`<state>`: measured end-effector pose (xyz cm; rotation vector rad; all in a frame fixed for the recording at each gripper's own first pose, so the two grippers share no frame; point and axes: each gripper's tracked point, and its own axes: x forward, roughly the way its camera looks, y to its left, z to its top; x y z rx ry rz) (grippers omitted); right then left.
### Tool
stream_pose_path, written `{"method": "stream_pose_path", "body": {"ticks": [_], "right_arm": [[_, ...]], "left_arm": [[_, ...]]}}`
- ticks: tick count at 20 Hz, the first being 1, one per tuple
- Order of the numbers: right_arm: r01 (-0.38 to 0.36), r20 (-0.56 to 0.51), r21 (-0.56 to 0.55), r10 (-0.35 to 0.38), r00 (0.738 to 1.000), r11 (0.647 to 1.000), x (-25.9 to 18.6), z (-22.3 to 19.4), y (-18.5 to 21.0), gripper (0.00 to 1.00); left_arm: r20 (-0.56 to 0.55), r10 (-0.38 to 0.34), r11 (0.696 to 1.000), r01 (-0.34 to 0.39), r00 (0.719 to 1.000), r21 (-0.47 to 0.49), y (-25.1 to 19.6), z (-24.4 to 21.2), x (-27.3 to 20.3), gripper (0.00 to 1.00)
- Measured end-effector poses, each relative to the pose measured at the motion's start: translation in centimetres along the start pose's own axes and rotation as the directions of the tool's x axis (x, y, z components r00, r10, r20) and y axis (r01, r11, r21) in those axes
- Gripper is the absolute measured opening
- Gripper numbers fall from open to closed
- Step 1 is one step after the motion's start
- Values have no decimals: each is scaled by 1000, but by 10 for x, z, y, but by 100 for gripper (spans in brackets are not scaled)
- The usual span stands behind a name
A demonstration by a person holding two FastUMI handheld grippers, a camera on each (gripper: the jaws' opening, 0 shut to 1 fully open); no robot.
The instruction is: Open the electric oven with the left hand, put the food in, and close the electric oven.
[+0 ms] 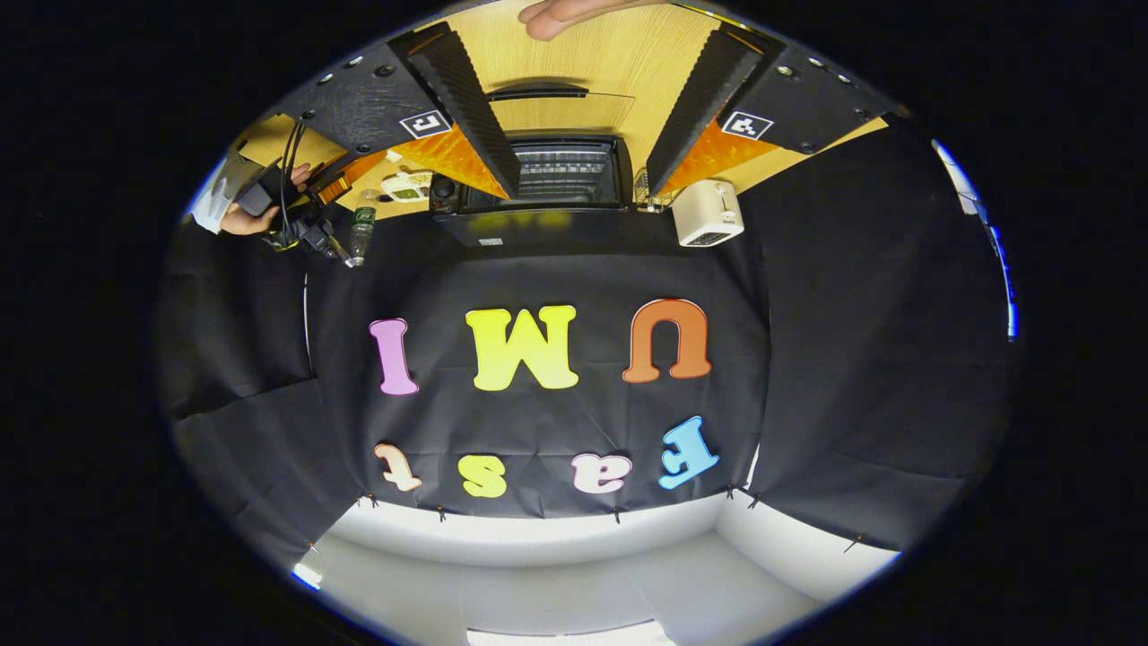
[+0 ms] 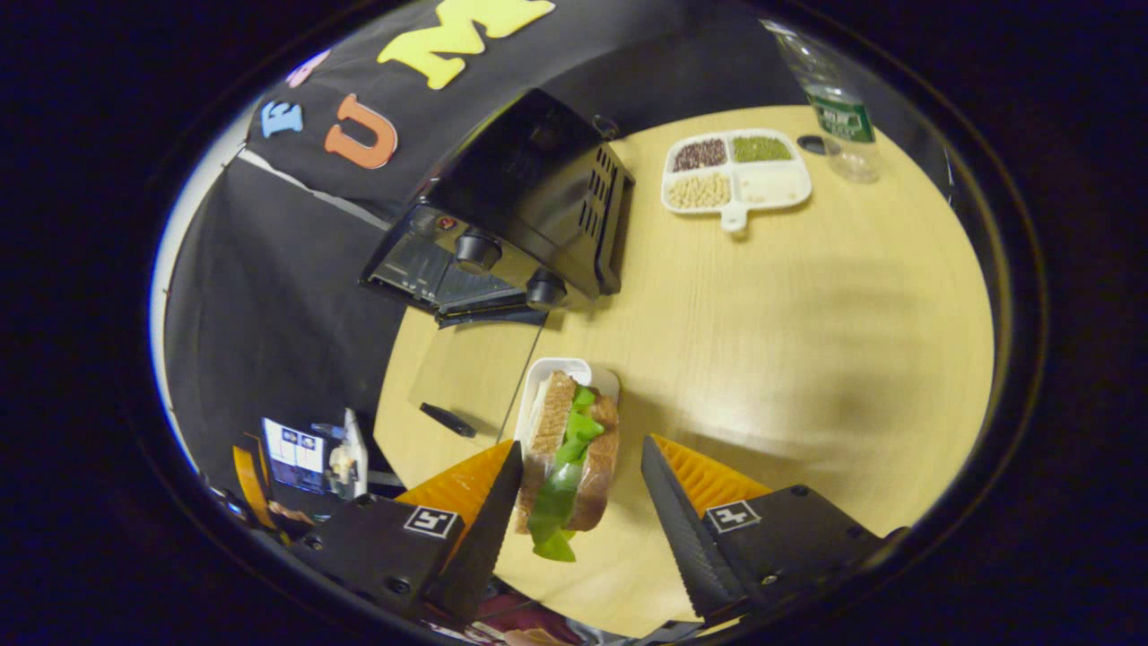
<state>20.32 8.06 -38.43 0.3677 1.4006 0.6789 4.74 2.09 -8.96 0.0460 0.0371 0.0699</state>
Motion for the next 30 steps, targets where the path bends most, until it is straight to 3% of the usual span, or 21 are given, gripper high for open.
{"method": "stream_pose_path", "body": {"ticks": [1,2,5,8,18,24,30], "right_arm": [[-21,-19,19,21,1000,1000,4,-1,1,84],[-39,-27,27,40,999,999,8,0,2,72],[-81,-45,43,83,996,996,9,-7,11,51],[-78,-34,76,81,996,994,6,-14,15,43],[-65,195,140,37,980,988,-39,-38,57,39],[-57,354,96,19,935,994,-41,-64,116,39],[-132,441,72,87,893,989,2,-67,187,39]], "left_arm": [[-5,1,1000,-1,1000,-1,-1,0,0,94],[-10,0,1000,0,1000,-6,-3,-1,0,94],[-10,3,1000,-3,1000,-17,-3,1,-2,94],[-10,0,999,-1,1000,-36,-4,-1,-6,94],[13,-53,992,54,999,-118,12,-11,-57,93],[17,-47,992,48,999,-114,44,-13,-84,93],[53,-56,994,60,997,-91,63,-4,-100,93]]}}
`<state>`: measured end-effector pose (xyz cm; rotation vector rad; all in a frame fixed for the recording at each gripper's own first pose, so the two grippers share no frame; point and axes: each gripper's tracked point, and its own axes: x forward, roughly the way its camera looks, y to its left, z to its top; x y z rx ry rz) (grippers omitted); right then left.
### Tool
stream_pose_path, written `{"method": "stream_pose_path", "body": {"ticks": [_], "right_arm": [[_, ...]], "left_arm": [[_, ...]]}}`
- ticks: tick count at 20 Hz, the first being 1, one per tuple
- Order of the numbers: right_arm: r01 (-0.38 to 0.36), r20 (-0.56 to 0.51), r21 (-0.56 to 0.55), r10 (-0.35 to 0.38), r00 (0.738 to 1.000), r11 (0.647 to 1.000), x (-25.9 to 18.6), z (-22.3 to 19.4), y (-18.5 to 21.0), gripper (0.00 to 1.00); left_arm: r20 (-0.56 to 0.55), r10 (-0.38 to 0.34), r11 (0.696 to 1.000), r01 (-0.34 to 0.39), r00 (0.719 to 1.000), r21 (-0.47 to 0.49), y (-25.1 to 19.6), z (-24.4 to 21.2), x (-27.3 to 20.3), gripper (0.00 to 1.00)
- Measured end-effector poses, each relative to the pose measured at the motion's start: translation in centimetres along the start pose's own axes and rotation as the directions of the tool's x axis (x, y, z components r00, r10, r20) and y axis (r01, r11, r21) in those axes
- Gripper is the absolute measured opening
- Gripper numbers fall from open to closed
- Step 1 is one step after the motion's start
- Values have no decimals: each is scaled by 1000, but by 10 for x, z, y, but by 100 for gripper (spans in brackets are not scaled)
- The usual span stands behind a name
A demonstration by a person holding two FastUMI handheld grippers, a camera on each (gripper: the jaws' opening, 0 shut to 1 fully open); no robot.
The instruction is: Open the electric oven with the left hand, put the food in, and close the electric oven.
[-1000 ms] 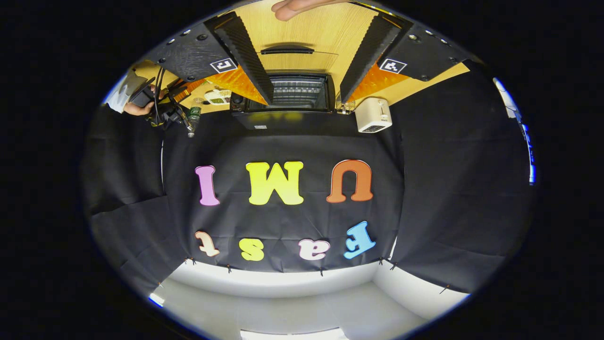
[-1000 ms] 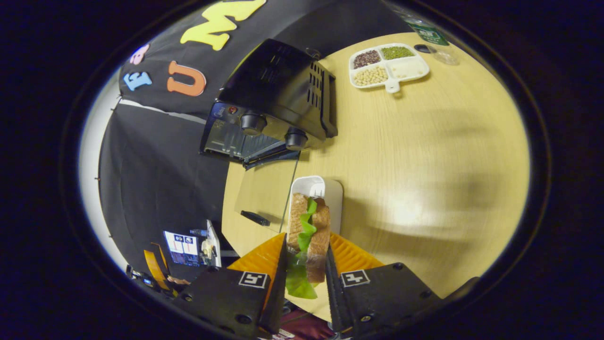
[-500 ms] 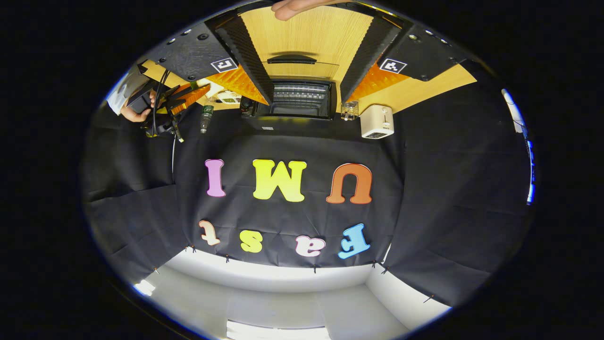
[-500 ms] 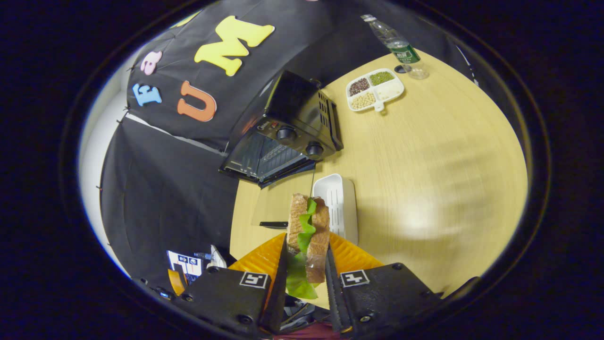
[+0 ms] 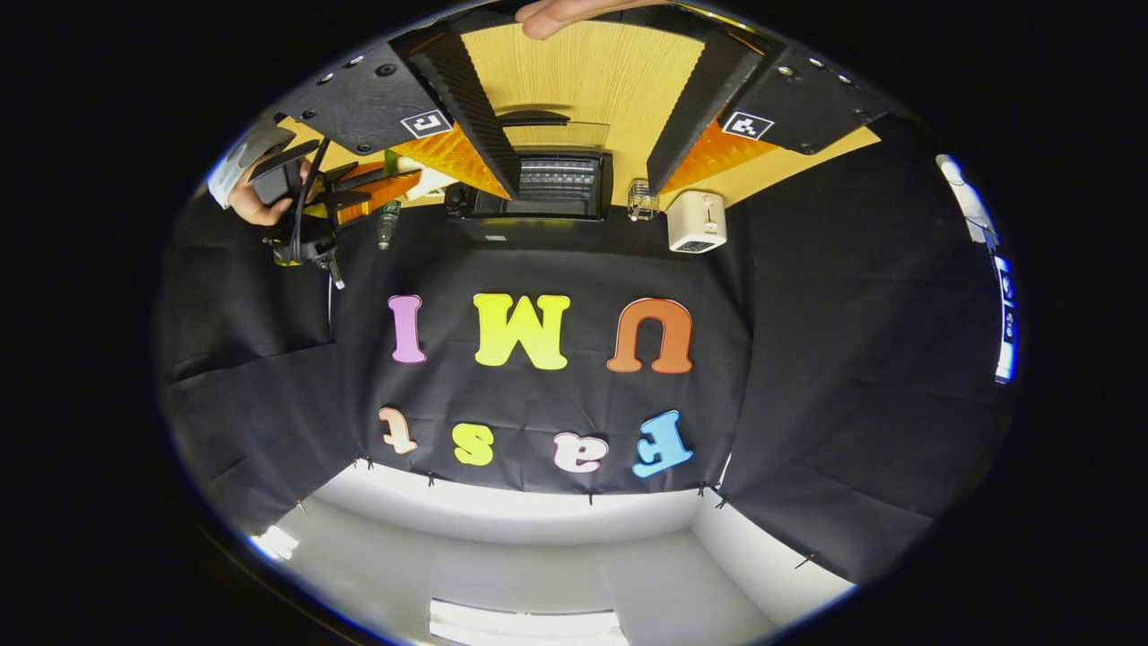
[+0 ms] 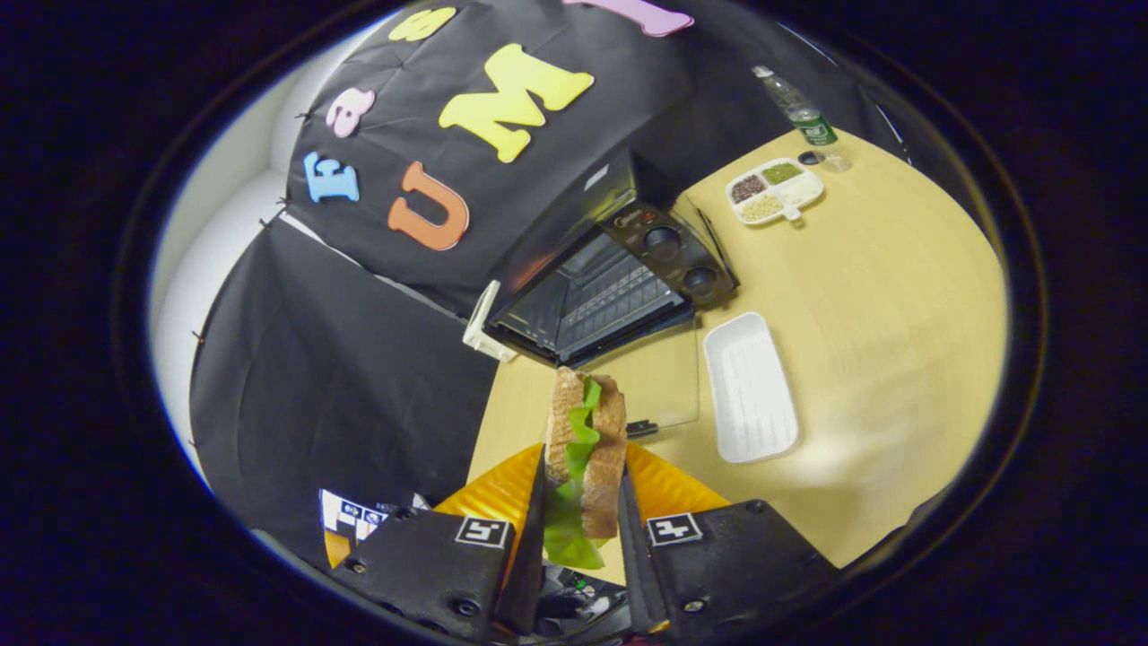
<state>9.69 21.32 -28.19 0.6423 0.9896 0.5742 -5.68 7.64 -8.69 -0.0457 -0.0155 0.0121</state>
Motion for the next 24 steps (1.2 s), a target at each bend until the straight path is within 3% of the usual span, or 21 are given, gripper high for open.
{"method": "stream_pose_path", "body": {"ticks": [4,7,12,20,24], "right_arm": [[-58,132,72,48,990,996,43,9,29,39],[-77,265,138,38,964,987,82,25,32,39],[-75,398,285,-47,916,956,152,45,16,39],[-98,569,342,-123,813,935,230,107,-5,40],[-59,610,351,-180,771,935,249,131,-35,40]], "left_arm": [[-7,-5,1000,5,1000,14,8,-5,-10,93],[7,-14,1000,14,1000,11,12,-3,-11,93],[4,28,1000,-28,1000,3,35,-15,-4,93],[-83,29,1000,-29,996,-6,49,-39,25,94],[-108,8,1000,-11,994,-26,42,-49,38,94]]}}
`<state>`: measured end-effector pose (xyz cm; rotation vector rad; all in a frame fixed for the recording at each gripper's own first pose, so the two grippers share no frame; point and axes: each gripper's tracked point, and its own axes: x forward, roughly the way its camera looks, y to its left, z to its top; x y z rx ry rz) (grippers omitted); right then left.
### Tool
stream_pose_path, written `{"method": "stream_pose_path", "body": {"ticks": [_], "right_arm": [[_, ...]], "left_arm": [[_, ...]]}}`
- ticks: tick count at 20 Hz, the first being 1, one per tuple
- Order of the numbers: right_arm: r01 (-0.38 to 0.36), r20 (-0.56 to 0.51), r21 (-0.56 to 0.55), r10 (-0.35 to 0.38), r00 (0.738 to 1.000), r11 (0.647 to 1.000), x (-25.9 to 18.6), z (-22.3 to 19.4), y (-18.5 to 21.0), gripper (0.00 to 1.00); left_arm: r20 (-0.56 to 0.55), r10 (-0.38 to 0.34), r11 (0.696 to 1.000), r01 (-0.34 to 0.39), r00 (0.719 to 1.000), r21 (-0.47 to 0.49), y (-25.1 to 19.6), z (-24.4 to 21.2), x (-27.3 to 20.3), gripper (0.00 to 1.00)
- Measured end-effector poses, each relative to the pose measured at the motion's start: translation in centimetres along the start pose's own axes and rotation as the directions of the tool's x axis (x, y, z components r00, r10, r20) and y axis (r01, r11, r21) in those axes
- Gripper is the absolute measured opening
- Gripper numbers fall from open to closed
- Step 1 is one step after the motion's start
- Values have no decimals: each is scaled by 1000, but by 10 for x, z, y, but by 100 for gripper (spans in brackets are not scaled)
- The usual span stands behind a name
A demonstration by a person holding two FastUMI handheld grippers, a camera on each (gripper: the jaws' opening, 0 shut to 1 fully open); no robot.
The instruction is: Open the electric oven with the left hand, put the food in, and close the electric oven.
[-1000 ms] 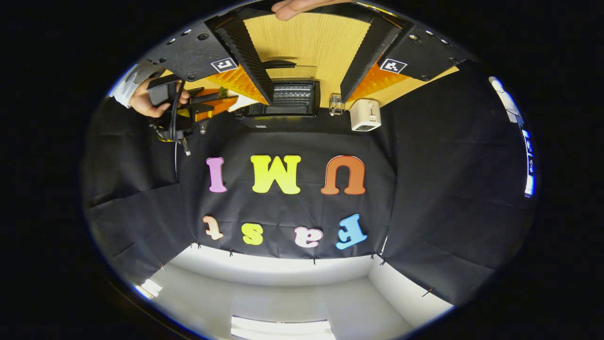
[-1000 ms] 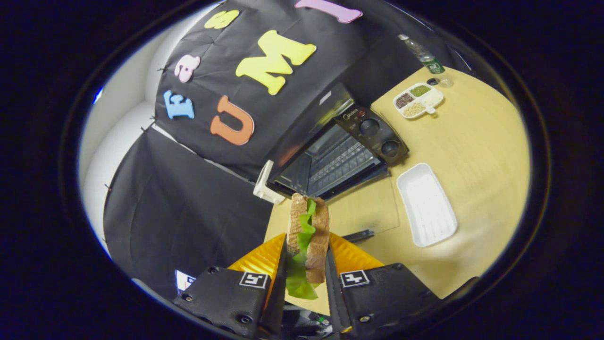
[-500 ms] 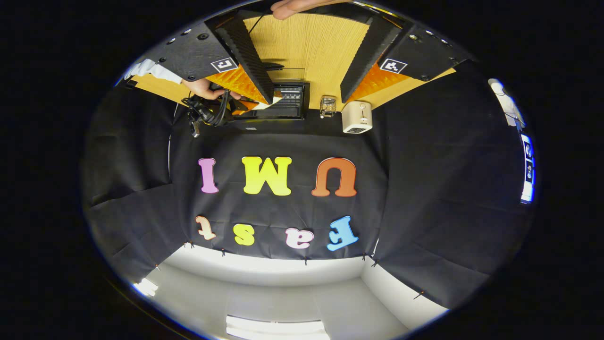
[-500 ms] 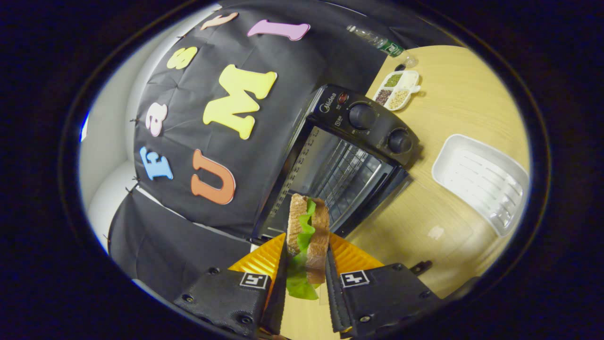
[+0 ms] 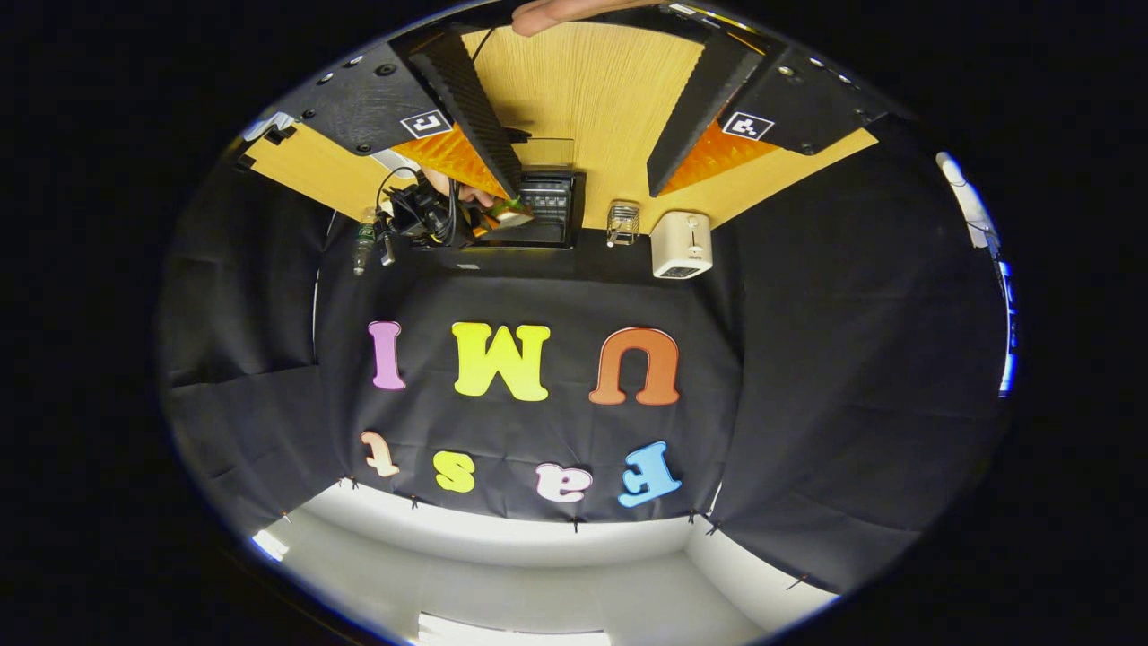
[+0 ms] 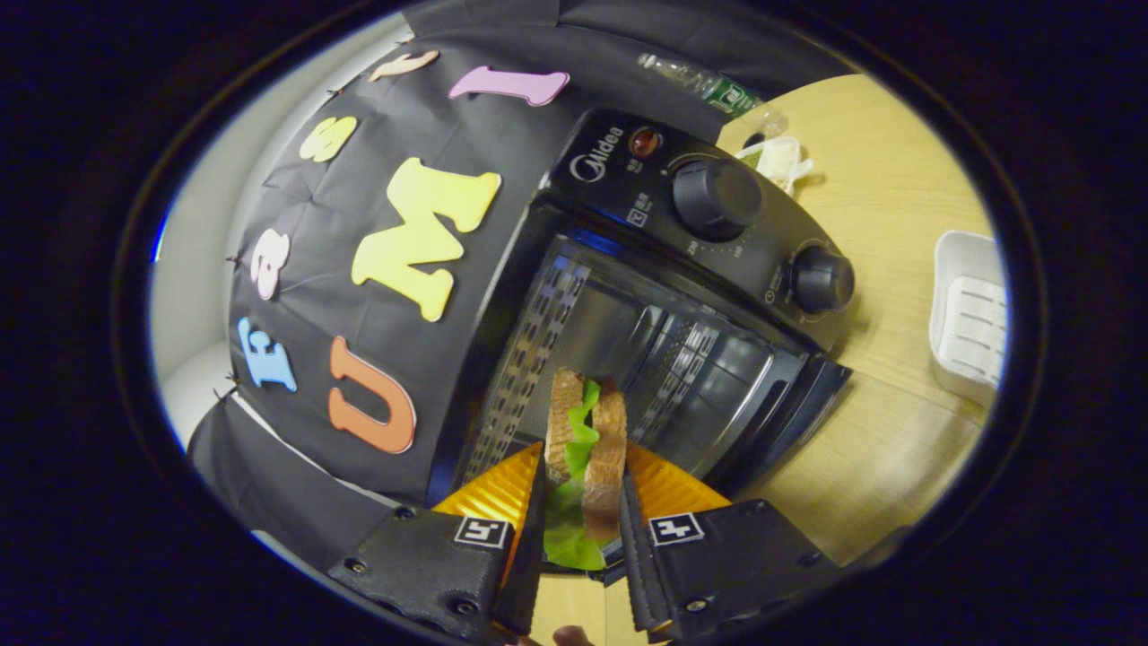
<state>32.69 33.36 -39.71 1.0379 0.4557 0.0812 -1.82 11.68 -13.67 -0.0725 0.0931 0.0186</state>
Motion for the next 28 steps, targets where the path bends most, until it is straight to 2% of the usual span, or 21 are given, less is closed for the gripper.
{"method": "stream_pose_path", "body": {"ticks": [5,10,12,14,15,18,20,21,23,24,26,28], "right_arm": [[19,45,-16,-18,999,1000,23,15,-12,41],[48,65,-136,-40,997,990,32,9,-9,45],[70,52,-152,-62,997,986,31,1,-12,43],[107,50,-212,-99,994,971,30,-4,-14,48],[114,58,-256,-103,993,960,29,-5,-11,54],[148,48,-412,-141,989,899,28,-15,-7,75],[133,40,-501,-131,991,855,27,-20,4,88],[128,36,-551,-130,991,824,27,-22,8,89],[139,38,-649,-151,988,748,27,-26,10,92],[149,39,-695,-170,985,703,27,-28,9,100],[156,32,-789,-214,976,594,28,-32,3,96],[162,13,-839,-279,960,520,26,-36,-7,100]], "left_arm": [[-63,20,998,-24,998,-52,6,-19,20,93],[-52,52,995,-56,997,-82,11,-13,32,94],[-60,43,995,-49,997,-87,7,-14,35,94],[-69,35,995,-41,997,-92,5,-17,35,94],[-75,35,995,-42,997,-94,5,-19,35,94],[-81,41,994,-50,996,-102,9,-20,33,94],[-86,68,992,-77,994,-101,17,-21,32,94],[-92,91,990,-100,992,-99,23,-21,29,94],[-82,111,988,-119,990,-99,28,-19,27,94],[-84,112,987,-120,990,-104,27,-20,26,94],[-84,118,986,-127,989,-111,28,-20,22,94],[-81,126,985,-135,989,-111,30,-19,22,94]]}}
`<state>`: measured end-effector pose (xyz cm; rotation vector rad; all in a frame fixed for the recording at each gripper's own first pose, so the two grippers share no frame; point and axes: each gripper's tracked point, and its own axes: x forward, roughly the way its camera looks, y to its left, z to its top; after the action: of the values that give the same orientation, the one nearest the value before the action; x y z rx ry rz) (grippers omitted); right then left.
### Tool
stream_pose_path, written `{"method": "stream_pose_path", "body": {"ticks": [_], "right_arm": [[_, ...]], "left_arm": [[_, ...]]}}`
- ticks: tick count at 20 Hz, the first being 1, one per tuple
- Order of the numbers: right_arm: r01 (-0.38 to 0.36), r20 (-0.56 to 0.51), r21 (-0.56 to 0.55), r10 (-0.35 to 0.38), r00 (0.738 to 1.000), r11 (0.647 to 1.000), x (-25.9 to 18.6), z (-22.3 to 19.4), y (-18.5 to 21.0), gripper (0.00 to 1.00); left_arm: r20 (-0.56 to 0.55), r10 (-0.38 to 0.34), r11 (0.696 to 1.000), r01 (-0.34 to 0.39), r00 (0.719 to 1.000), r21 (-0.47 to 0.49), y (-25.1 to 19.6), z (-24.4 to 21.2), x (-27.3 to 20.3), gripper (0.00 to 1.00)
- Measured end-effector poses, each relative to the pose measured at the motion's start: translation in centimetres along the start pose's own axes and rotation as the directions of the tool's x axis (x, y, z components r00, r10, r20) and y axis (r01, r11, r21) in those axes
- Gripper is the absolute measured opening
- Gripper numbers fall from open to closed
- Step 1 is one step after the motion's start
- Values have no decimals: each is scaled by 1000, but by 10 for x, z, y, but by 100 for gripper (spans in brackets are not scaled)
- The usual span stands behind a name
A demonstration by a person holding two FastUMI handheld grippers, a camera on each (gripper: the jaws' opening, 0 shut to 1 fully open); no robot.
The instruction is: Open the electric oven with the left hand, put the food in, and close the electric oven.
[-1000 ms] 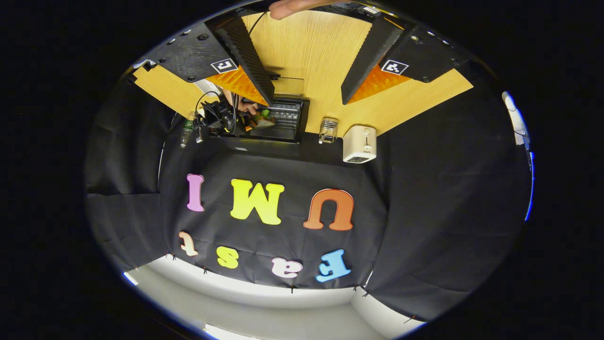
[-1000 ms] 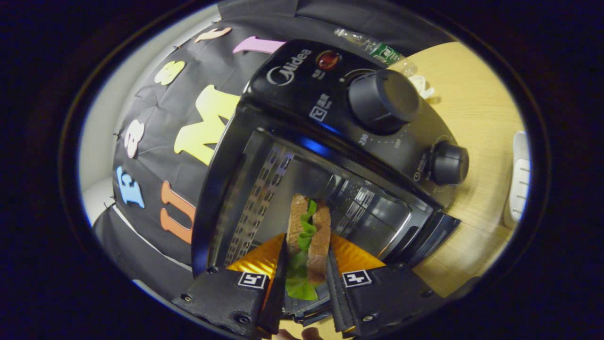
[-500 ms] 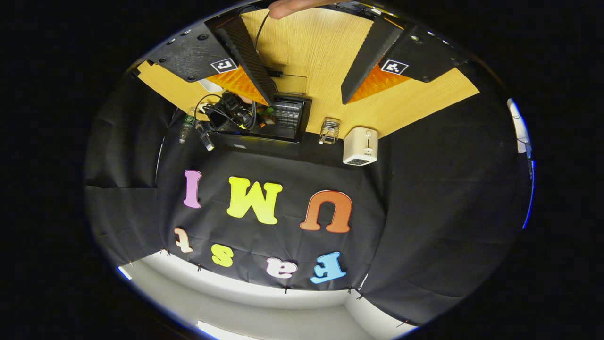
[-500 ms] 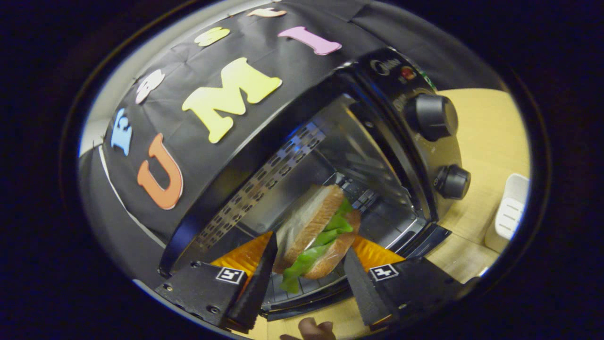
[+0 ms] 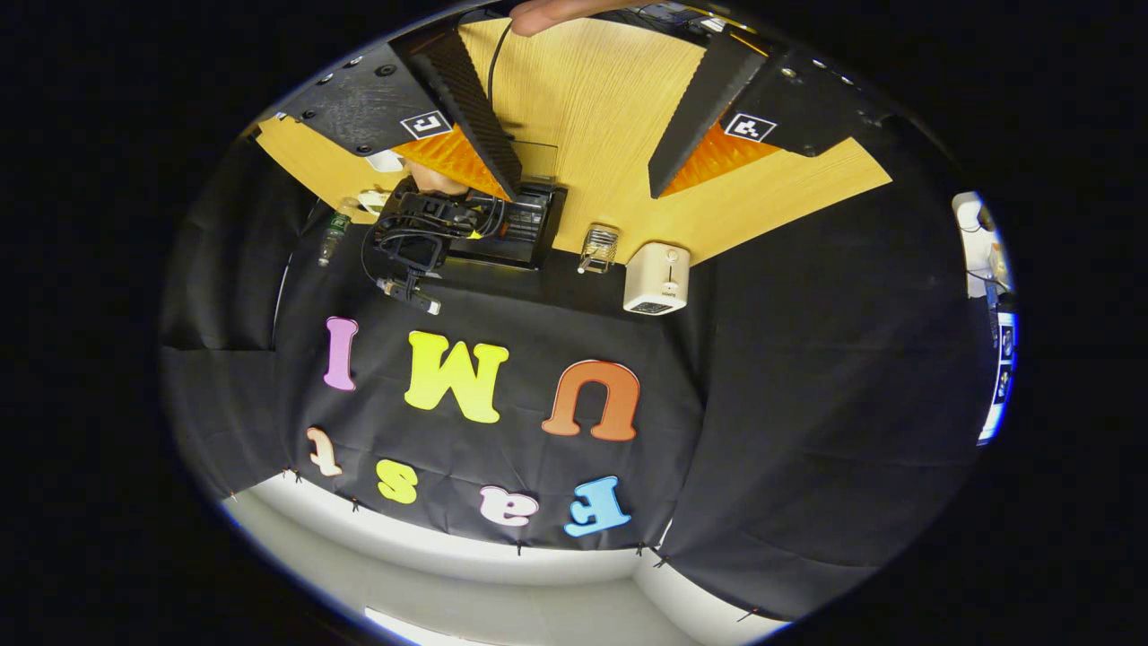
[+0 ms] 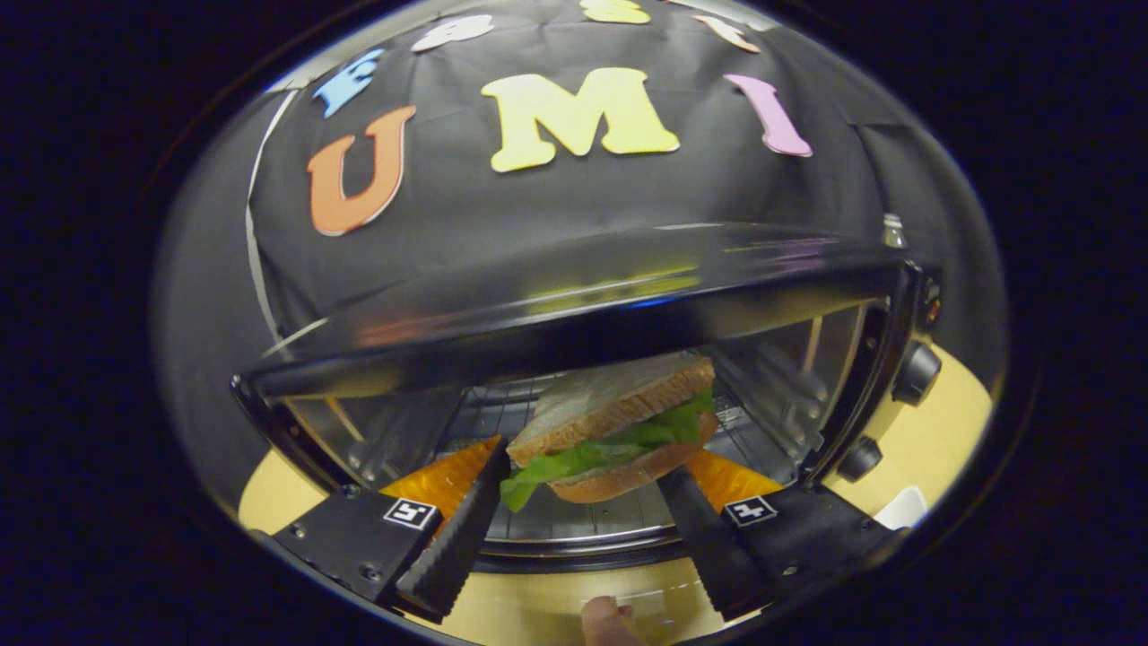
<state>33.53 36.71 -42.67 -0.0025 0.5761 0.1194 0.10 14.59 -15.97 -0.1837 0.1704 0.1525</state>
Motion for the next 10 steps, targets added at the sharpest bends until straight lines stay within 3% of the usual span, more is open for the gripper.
{"method": "stream_pose_path", "body": {"ticks": [5,10], "right_arm": [[15,-150,-160,-39,988,987,-4,-25,-6,98],[-34,-202,-118,9,979,992,-25,-28,-11,100]], "left_arm": [[1,-13,1000,13,1000,4,-4,0,-3,94],[-13,-22,1000,22,1000,-17,-3,-4,-2,94]]}}
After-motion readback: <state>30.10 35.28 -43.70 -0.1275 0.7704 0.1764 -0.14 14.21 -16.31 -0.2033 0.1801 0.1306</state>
